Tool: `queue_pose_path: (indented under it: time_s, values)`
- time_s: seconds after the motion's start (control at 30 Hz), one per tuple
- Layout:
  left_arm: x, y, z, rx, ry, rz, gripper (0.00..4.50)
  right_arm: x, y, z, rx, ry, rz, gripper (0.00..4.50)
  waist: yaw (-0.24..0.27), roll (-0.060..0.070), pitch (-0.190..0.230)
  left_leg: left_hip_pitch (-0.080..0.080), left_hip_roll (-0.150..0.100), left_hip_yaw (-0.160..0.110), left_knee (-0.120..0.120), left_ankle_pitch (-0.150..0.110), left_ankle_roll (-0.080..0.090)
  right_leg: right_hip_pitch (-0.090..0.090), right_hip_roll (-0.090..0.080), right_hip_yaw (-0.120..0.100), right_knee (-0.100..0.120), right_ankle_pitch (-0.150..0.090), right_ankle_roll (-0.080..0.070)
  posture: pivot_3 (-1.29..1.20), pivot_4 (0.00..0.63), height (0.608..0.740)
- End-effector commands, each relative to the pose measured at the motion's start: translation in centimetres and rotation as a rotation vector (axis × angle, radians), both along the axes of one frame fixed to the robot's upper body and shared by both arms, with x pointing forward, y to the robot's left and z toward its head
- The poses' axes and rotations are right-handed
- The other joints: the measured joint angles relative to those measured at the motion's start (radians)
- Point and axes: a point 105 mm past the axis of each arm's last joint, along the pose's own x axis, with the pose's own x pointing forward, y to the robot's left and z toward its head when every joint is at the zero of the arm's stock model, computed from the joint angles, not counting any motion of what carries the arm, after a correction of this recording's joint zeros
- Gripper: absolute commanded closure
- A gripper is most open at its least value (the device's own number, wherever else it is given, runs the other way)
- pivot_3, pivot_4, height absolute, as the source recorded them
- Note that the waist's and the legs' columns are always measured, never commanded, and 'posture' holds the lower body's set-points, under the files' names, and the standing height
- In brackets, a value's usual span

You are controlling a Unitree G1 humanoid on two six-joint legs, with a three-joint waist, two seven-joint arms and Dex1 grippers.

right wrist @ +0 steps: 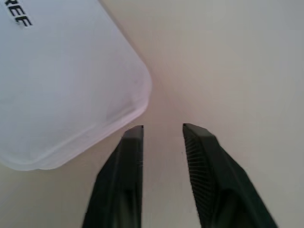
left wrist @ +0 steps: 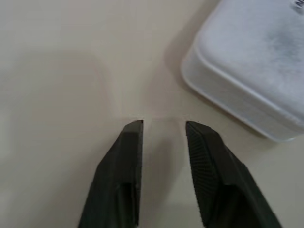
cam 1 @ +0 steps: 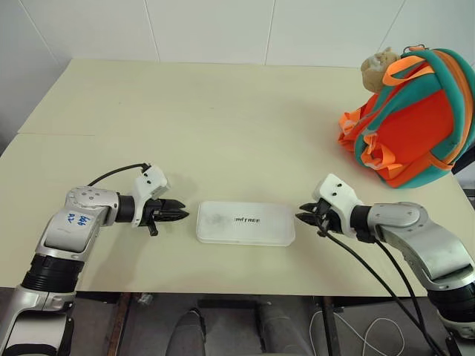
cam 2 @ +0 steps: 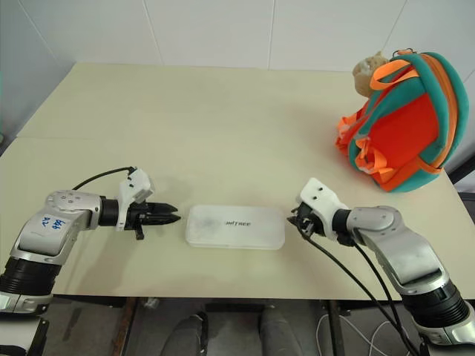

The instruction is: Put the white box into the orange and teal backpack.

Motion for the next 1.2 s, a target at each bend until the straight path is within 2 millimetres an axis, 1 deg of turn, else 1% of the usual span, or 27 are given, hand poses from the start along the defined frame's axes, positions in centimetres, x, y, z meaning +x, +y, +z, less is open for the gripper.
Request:
queue_pose_path:
  time_s: [0.03,0.17,0.2,0.23,0.3,0.4,0.47,0.53,0.57,0.67,0.77,0.83,0.9,0.93,1.0,1.07,1.2]
  values:
    - [0.6,0.6,1.5,-0.061,-0.018,0.060,1.81,0.6,-1.0,1.2,-0.020,-0.069,-0.030,1.93,-0.001,0.000,0.000,0.000,0.000,0.000,0.000,0.000,0.000,0.000,0.000,0.000,0.000,0.000,0.000,0.00,0.150,0.740]
    - [0.7,0.8,1.8,-0.114,0.007,0.086,0.57,0.9,-1.2,1.3,-0.018,-0.085,-0.043,0.61,-0.002,0.000,0.000,0.000,0.000,0.000,0.000,0.000,0.000,0.000,0.000,0.000,0.000,0.000,0.000,0.00,0.150,0.740]
    - [0.7,0.7,2.3,-0.151,0.018,0.091,0.25,0.9,-1.1,1.2,-0.016,-0.085,-0.043,0.24,-0.001,0.000,0.000,0.000,0.000,0.000,0.000,0.000,0.000,0.000,0.000,0.000,0.000,0.000,0.000,0.00,0.150,0.740]
    - [0.6,0.6,2.9,-0.213,0.042,0.099,0.02,0.9,-1.0,1.2,-0.013,-0.085,-0.042,0.02,-0.001,0.000,0.000,0.000,0.000,0.000,0.000,0.000,0.000,0.000,0.000,0.000,0.000,0.000,0.000,0.00,0.150,0.740]
    - [0.2,0.3,3.7,-0.301,0.100,0.085,0.02,0.9,-0.8,1.0,-0.006,-0.084,-0.042,0.02,-0.001,0.000,0.000,0.000,0.000,0.000,0.000,0.000,0.000,0.000,0.000,0.000,0.000,0.000,0.000,0.00,0.150,0.740]
    - [-0.2,0.6,3.2,-0.304,0.171,0.107,0.02,0.9,-0.7,0.9,-0.001,-0.081,-0.040,0.02,-0.003,0.000,0.000,0.000,0.000,0.000,0.000,0.000,0.000,0.000,0.000,0.000,0.000,0.000,0.000,0.00,0.150,0.740]
    - [-0.4,0.6,3.2,-0.350,0.232,0.135,0.02,0.9,-0.6,0.8,0.003,-0.080,-0.041,0.02,-0.004,0.000,0.000,0.000,0.000,0.000,0.000,0.000,0.000,0.000,0.000,0.000,0.000,0.000,0.000,0.00,0.150,0.740]
    - [-0.5,0.8,3.3,-0.423,0.353,0.193,0.02,0.8,-0.5,0.7,0.007,-0.079,-0.042,0.02,-0.003,0.000,0.000,0.000,0.000,0.000,0.000,0.000,0.000,0.000,0.000,0.000,0.000,0.000,0.000,0.00,0.150,0.740]
    - [-0.6,0.7,3.3,-0.440,0.383,0.205,0.02,0.9,-0.5,0.7,0.007,-0.078,-0.042,0.02,-0.003,0.000,0.000,0.000,0.000,0.000,0.000,0.000,0.000,0.000,0.000,0.000,0.001,0.000,0.000,0.00,0.150,0.740]
    - [-1.4,0.4,3.4,-0.542,0.548,0.220,0.02,0.8,-0.4,0.5,0.011,-0.076,-0.047,0.02,-0.003,-0.001,0.000,0.000,0.000,0.000,0.001,0.000,0.000,0.000,0.000,0.000,0.001,0.000,0.001,0.00,0.150,0.740]
    - [-1.9,0.2,2.8,-0.555,0.652,0.236,0.02,0.9,-0.4,0.5,0.013,-0.077,-0.050,0.02,-0.004,-0.001,0.000,0.000,0.000,0.000,0.001,0.000,0.000,0.000,0.000,0.000,0.001,0.000,0.001,0.00,0.150,0.740]
    - [-1.9,0.2,2.5,-0.586,0.701,0.234,0.02,0.8,-0.3,0.5,0.015,-0.078,-0.053,0.02,-0.005,-0.001,0.000,0.000,0.000,0.000,0.000,0.000,0.000,0.000,0.000,0.000,0.001,0.000,0.001,0.00,0.150,0.740]
    - [-1.9,0.0,2.7,-0.625,0.729,0.214,0.02,0.8,-0.2,0.5,0.016,-0.078,-0.053,0.02,-0.003,-0.001,0.000,0.000,0.000,-0.001,0.000,-0.001,0.000,0.000,0.000,0.000,0.001,0.000,0.001,0.00,0.150,0.740]
    - [-1.9,0.0,2.5,-0.621,0.745,0.217,0.02,0.7,-0.2,0.4,0.016,-0.078,-0.054,0.02,-0.003,-0.001,0.000,0.000,0.000,-0.001,0.000,-0.001,0.000,0.000,0.000,0.000,0.001,0.000,0.001,0.00,0.150,0.740]
    - [-2.1,0.0,1.3,-0.574,0.783,0.244,0.02,0.7,-0.2,0.4,0.018,-0.077,-0.054,0.02,-0.002,0.000,0.000,0.000,0.000,-0.001,0.001,-0.001,-0.001,0.000,0.000,0.000,0.001,0.000,0.001,0.00,0.150,0.740]
    - [-2.2,-0.3,0.8,-0.576,0.819,0.244,0.02,0.6,-0.1,0.4,0.020,-0.076,-0.056,0.02,-0.002,-0.001,0.000,0.000,0.000,-0.001,0.001,-0.001,-0.001,0.000,0.000,0.000,0.001,0.000,0.001,0.00,0.150,0.740]
    - [-1.9,-1.3,1.1,-0.613,0.834,0.210,0.02,0.7,-0.2,0.3,0.018,-0.076,-0.060,0.02,0.000,0.000,0.000,0.000,0.000,-0.001,0.001,-0.001,-0.001,0.000,0.000,0.000,0.001,0.000,0.000,0.00,0.150,0.740]
